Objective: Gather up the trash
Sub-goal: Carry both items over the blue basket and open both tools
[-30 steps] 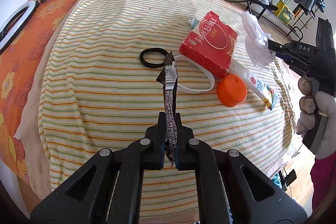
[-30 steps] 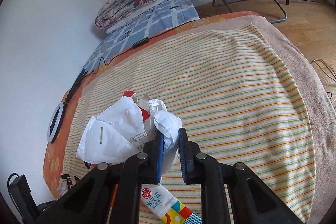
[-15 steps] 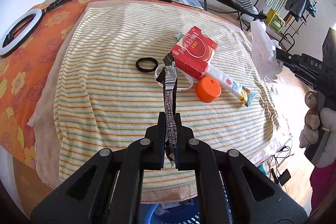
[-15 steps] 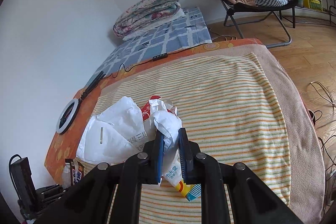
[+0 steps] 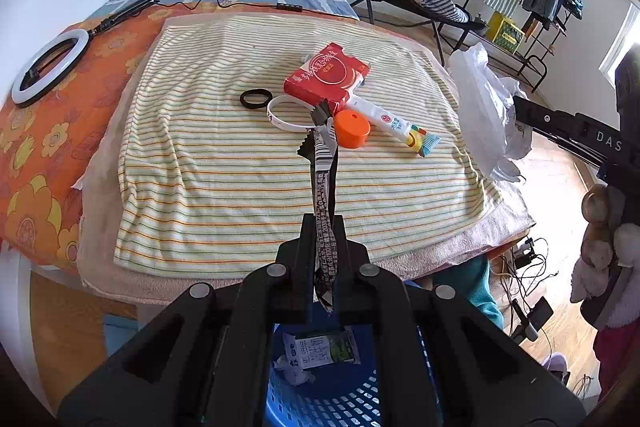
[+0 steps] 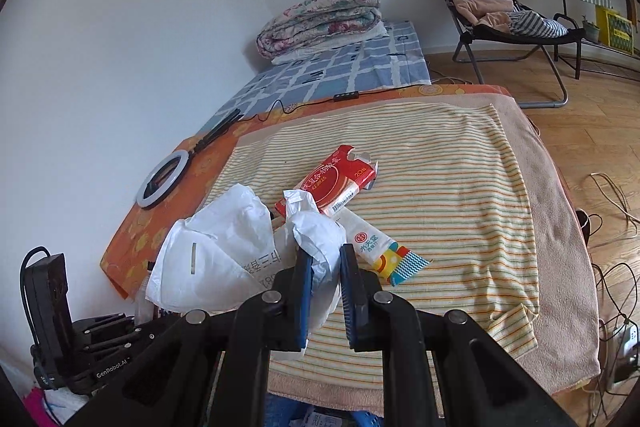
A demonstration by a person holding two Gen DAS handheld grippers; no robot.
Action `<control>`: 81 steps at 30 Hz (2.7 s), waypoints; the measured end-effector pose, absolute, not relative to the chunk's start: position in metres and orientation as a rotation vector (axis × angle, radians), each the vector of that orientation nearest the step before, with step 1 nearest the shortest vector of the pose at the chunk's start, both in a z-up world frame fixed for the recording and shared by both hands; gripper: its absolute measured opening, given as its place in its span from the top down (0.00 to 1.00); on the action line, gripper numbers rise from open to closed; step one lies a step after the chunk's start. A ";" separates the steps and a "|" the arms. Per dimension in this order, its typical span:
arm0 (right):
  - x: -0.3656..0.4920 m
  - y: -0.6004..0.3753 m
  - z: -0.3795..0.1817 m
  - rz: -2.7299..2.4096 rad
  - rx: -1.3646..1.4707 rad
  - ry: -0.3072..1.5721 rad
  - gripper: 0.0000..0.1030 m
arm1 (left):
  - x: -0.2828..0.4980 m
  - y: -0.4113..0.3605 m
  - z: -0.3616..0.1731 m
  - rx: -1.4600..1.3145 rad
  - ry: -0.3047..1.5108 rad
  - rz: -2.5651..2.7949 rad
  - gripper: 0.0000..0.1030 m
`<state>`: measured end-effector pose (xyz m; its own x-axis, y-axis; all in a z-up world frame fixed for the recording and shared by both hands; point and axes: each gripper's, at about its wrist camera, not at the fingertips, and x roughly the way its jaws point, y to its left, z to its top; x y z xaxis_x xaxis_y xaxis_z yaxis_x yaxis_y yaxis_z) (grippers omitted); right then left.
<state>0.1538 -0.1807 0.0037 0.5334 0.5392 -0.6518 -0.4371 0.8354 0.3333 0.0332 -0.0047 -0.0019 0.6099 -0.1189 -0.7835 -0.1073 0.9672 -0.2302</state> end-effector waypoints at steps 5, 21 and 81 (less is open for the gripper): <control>0.122 -0.182 0.002 0.587 0.086 0.813 0.89 | 0.011 -0.013 -0.004 -0.268 0.919 -0.018 0.96; 0.030 -0.179 -0.038 0.608 -0.065 0.856 0.89 | -0.033 -0.035 -0.036 -0.287 0.979 -0.035 0.96; 0.003 -0.194 -0.144 0.517 -0.046 1.139 0.15 | -0.048 -0.047 -0.110 -0.269 1.140 0.027 0.35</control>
<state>0.0025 -0.1937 -0.1442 0.3152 0.3691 -0.8743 -0.4149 0.8822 0.2228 -0.0475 -0.0468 -0.1104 0.4211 -0.1151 -0.8997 -0.1581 0.9674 -0.1978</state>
